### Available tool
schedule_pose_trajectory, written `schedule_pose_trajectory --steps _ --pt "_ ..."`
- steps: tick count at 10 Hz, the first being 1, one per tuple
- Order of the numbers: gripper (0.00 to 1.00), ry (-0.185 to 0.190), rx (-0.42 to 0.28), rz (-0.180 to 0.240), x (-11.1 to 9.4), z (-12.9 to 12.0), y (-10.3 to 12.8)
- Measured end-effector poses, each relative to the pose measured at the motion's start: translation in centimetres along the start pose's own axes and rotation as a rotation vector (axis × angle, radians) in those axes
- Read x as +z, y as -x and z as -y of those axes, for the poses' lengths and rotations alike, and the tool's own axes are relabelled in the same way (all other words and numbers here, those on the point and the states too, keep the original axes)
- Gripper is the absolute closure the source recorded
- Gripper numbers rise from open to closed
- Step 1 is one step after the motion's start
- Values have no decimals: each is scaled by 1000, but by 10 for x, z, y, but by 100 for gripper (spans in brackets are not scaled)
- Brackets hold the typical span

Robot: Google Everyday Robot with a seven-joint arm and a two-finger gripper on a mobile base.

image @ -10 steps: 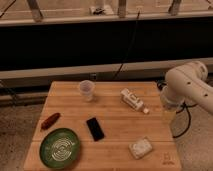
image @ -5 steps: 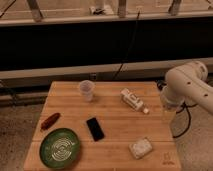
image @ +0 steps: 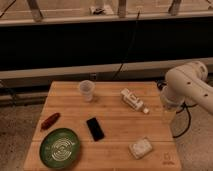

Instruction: Place the white sponge in the ceramic cup

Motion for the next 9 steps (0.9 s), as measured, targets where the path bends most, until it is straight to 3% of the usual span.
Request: schedule_pose_trajectory --steps 3,7,9 --pt "20 0 -2 1 1 -1 0" --pt "20 18 -74 53 14 -29 36" --pt "20 25 -90 81 21 -40 40"
